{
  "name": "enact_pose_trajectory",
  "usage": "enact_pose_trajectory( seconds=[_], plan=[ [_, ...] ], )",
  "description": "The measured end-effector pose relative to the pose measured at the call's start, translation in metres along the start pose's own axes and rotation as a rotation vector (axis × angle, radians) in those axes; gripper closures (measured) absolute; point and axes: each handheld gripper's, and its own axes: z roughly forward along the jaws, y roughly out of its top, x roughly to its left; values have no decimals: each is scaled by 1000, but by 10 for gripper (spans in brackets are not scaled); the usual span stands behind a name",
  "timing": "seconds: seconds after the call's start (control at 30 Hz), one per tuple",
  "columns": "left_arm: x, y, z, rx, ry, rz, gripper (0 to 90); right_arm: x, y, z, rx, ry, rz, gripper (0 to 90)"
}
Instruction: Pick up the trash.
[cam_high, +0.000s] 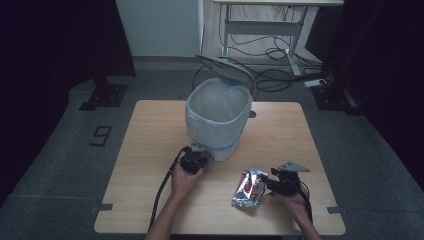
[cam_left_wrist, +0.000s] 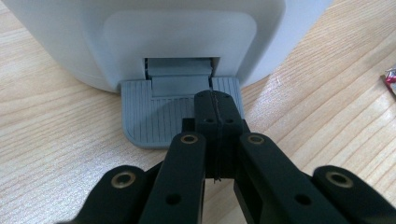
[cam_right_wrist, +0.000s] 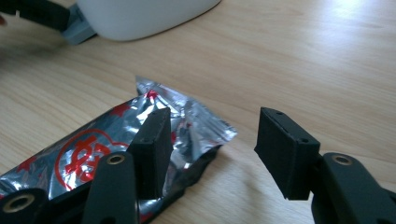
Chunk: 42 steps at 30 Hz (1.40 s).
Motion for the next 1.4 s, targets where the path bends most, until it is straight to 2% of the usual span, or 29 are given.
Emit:
enact_pose_trajectory(
  seconds=[0.17, 0.43, 0.63, 0.8, 0.93, 1.0, 1.1, 1.13, 1.4],
  plan=[
    [0, 0, 0, -1, 1, 1, 900, 2, -2, 6, 27, 1, -8, 474],
    [0, 0, 0, -1, 3, 4, 900, -2, -7, 13, 53, 24, 24, 549],
    [0, -1, 0, -5, 2, 4, 900, 1, -10, 16, 81, 12, 8, 589],
    [0, -2, 0, -10, 1, 3, 900, 4, -11, 16, 81, -13, -26, 615],
    [0, -2, 0, -10, 1, 3, 900, 8, -12, 16, 81, -39, -63, 677],
    [0, -2, 0, -10, 3, 4, 900, 7, -12, 16, 80, -37, -65, 744],
    [0, -2, 0, -10, 2, 4, 900, 6, -12, 16, 75, -33, -63, 781],
    [0, -2, 0, -11, 3, 3, 900, 6, -12, 16, 72, -36, -68, 834],
    [-1, -2, 0, -12, 5, 5, 900, 5, -12, 15, 60, -42, -75, 898]
  ],
)
